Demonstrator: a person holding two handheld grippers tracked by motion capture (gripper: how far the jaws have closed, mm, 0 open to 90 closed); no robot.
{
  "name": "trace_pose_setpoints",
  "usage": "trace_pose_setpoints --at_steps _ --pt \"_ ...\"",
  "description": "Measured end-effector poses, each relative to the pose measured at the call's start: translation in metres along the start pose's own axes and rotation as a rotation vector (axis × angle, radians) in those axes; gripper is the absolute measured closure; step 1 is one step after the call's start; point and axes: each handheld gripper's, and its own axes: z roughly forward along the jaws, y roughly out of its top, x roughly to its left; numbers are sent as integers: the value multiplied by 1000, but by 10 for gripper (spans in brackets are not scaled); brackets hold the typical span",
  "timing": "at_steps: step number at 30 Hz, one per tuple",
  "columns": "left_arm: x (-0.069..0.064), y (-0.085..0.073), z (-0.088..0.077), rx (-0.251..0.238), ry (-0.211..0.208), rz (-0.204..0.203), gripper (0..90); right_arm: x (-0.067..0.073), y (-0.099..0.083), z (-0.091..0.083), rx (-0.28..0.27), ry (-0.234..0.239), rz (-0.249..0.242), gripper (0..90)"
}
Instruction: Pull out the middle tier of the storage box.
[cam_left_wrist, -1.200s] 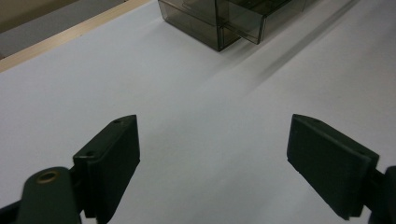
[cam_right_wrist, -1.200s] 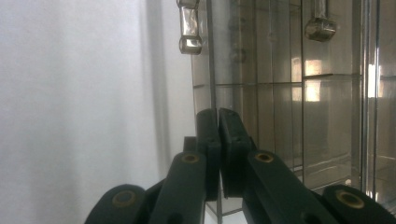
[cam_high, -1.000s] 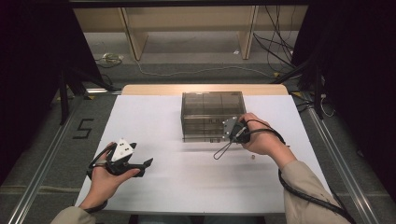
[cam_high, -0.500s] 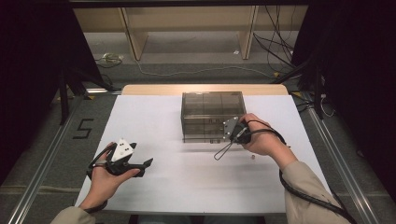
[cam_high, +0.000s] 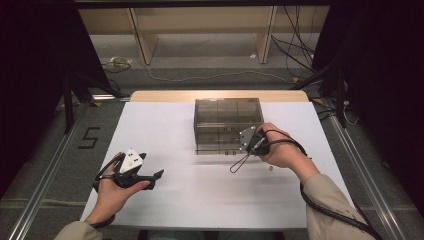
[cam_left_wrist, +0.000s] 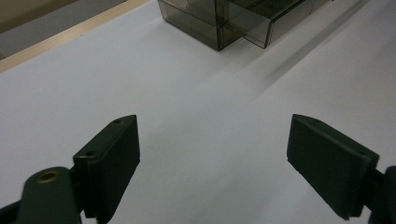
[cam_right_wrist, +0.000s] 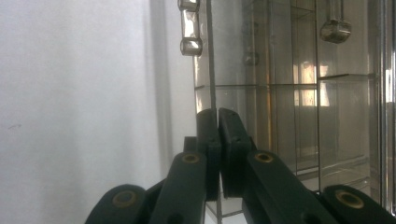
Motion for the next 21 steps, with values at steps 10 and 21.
trace_pose_setpoints --at_steps 10,21 --pt "0 0 0 0 0 0 172 3 -1 -1 0 -1 2 889" --pt "0 0 0 0 0 1 172 6 0 -1 -6 2 6 889"
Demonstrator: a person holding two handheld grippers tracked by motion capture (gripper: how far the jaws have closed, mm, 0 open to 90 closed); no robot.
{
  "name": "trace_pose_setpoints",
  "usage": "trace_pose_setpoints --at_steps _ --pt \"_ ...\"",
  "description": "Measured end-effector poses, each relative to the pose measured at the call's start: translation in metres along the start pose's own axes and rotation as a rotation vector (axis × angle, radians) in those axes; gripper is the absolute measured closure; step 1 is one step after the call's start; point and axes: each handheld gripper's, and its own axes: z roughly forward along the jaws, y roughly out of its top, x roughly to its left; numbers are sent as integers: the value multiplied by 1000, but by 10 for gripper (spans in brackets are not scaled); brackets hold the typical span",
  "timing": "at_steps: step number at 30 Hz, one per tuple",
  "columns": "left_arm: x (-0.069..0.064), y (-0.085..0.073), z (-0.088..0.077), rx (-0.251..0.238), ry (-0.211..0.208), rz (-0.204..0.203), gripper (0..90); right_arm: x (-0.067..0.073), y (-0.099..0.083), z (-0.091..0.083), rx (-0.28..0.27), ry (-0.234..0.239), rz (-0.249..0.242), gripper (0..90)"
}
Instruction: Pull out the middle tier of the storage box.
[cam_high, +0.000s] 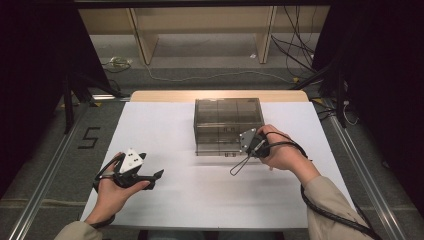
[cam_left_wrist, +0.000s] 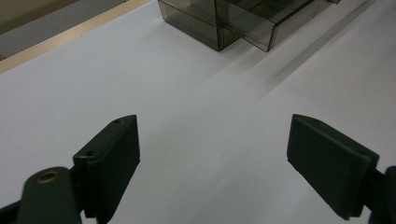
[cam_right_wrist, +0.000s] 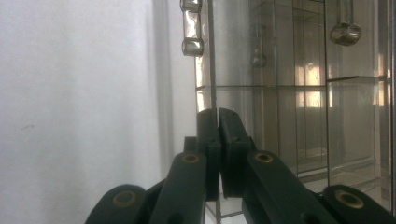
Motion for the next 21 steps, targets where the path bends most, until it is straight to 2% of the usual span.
trace_pose_setpoints --at_steps 21 --pt "0 0 0 -1 1 0 173 3 0 0 -11 5 4 890"
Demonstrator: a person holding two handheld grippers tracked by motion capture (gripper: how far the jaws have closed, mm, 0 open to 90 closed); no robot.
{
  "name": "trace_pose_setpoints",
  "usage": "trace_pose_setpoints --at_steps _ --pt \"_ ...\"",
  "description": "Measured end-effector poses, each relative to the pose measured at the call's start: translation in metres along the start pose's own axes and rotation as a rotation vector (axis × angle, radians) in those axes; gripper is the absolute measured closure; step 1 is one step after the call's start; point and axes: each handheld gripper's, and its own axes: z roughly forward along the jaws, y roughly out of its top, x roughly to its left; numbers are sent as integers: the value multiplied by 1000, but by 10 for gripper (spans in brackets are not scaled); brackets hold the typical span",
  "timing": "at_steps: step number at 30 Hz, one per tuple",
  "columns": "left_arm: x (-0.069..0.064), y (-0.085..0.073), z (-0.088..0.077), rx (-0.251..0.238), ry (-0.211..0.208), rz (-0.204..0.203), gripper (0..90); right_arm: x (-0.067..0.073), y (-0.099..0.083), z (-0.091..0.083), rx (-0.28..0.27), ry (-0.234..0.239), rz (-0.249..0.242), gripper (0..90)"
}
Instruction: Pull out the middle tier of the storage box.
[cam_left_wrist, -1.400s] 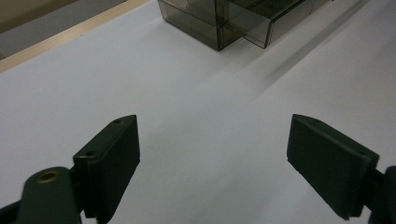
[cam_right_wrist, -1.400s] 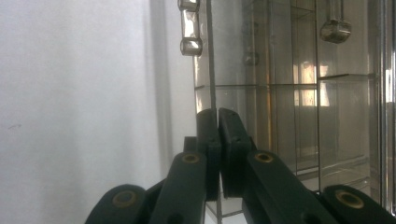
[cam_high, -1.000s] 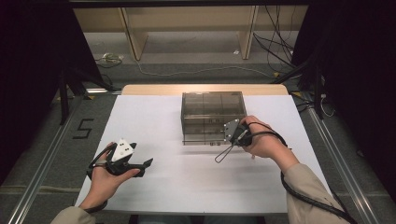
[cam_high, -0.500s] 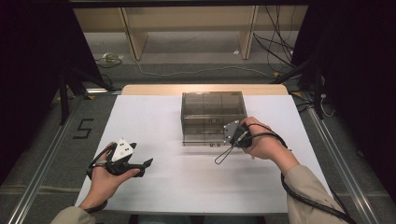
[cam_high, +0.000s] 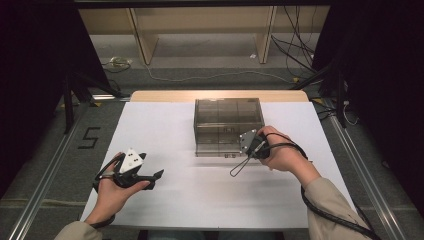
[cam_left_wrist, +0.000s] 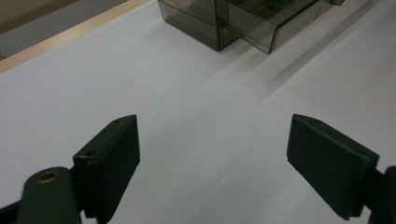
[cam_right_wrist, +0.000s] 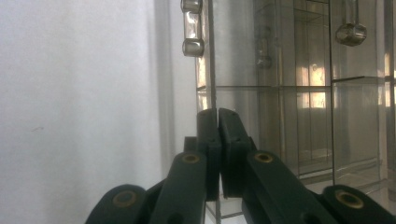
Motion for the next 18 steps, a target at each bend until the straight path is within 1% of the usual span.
trace_pose_setpoints --at_steps 4,7,8,12,18 --pt "0 0 0 1 -1 1 173 1 0 -1 5 3 7 890" --pt "0 0 0 1 -1 0 172 1 0 -1 7 4 2 889" --pt "0 0 0 1 -1 0 172 1 0 -1 6 -2 2 889" --pt "0 0 1 1 -3 -2 173 1 -1 -1 2 1 11 889" --pt "0 0 1 1 -3 -4 172 2 0 0 -2 -1 8 889"
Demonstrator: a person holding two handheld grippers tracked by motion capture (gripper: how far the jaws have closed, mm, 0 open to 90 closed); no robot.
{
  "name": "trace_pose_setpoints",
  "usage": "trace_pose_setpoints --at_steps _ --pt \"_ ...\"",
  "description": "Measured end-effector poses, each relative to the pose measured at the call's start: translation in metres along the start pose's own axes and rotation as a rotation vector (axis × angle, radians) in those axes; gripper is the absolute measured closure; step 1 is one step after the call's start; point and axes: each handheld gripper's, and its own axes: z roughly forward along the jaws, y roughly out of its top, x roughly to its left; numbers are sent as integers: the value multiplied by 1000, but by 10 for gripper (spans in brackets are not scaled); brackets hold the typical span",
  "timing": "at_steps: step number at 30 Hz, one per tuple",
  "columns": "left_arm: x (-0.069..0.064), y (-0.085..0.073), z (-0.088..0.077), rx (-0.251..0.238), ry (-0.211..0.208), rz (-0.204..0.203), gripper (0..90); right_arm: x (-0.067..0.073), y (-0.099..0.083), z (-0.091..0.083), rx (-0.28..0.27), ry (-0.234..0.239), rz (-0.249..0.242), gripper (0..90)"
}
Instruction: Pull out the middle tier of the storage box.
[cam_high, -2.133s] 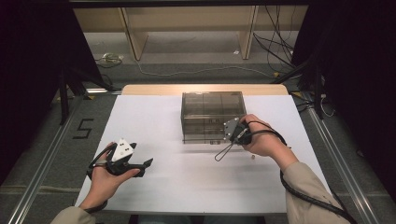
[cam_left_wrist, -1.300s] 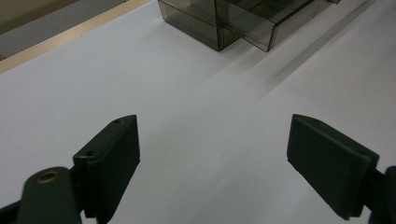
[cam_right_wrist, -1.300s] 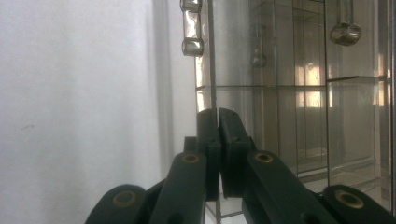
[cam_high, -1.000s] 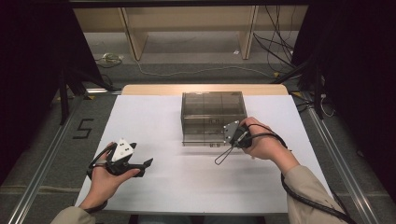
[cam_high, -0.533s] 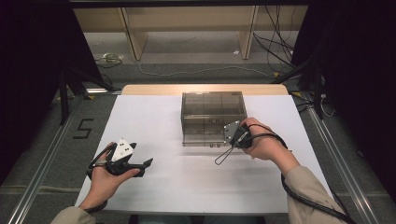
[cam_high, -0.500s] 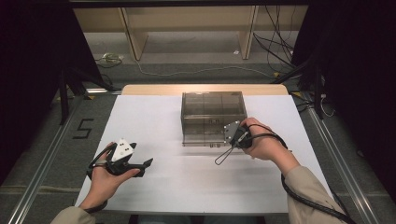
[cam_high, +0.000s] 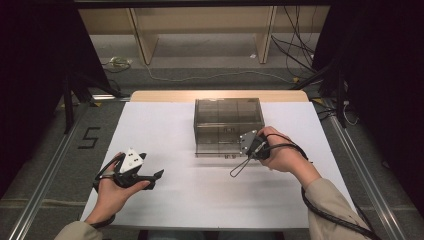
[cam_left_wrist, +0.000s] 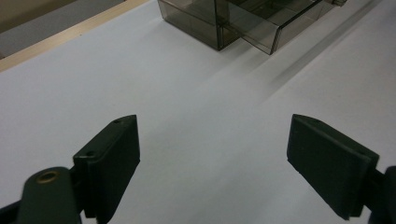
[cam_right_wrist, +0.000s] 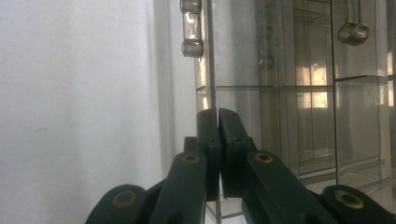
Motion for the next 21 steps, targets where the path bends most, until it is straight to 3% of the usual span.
trace_pose_setpoints --at_steps 21 --pt "0 0 0 1 0 0 173 1 0 -1 9 4 -8 890"
